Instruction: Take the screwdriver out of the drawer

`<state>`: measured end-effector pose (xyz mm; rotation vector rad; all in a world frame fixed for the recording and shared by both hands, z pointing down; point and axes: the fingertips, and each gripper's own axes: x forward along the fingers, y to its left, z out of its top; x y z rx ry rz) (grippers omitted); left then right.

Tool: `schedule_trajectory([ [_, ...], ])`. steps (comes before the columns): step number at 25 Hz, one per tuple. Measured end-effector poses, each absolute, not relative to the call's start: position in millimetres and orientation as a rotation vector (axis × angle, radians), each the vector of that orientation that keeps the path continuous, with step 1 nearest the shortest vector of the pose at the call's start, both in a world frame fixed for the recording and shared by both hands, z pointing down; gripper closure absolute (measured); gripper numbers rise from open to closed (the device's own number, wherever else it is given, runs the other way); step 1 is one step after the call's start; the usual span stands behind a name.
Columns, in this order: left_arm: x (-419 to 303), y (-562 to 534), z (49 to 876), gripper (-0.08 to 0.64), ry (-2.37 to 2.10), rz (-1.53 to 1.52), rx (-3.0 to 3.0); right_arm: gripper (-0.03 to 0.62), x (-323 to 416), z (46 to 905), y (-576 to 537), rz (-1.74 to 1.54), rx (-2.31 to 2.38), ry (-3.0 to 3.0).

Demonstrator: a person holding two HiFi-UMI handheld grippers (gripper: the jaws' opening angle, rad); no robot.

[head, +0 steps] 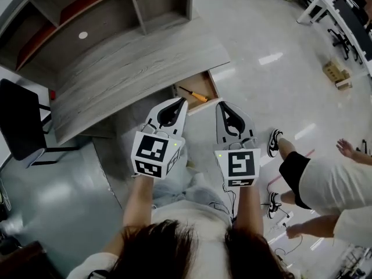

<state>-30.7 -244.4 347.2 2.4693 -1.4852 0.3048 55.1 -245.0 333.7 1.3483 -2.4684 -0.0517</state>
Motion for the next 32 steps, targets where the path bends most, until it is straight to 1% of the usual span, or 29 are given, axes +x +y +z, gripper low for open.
schedule_trajectory([
  [7, -32.8, -284.0, 376.6, 0.544, -1.425, 0.319, 2.458, 0.563, 42.6, 368.3, -291.2, -0.044, 1.25, -2.427],
  [18, -56.0, -335.1, 433.3, 0.543, -1.404, 0.351, 2.423, 0.563, 8.9, 441.5, -339.1, -0.021, 1.059, -2.366],
  [32, -53.0, -351.3, 510.4, 0.543, -1.341, 0.396, 2.421, 0.561, -4.5, 542.8, -364.2, -0.014, 0.818, -2.237],
])
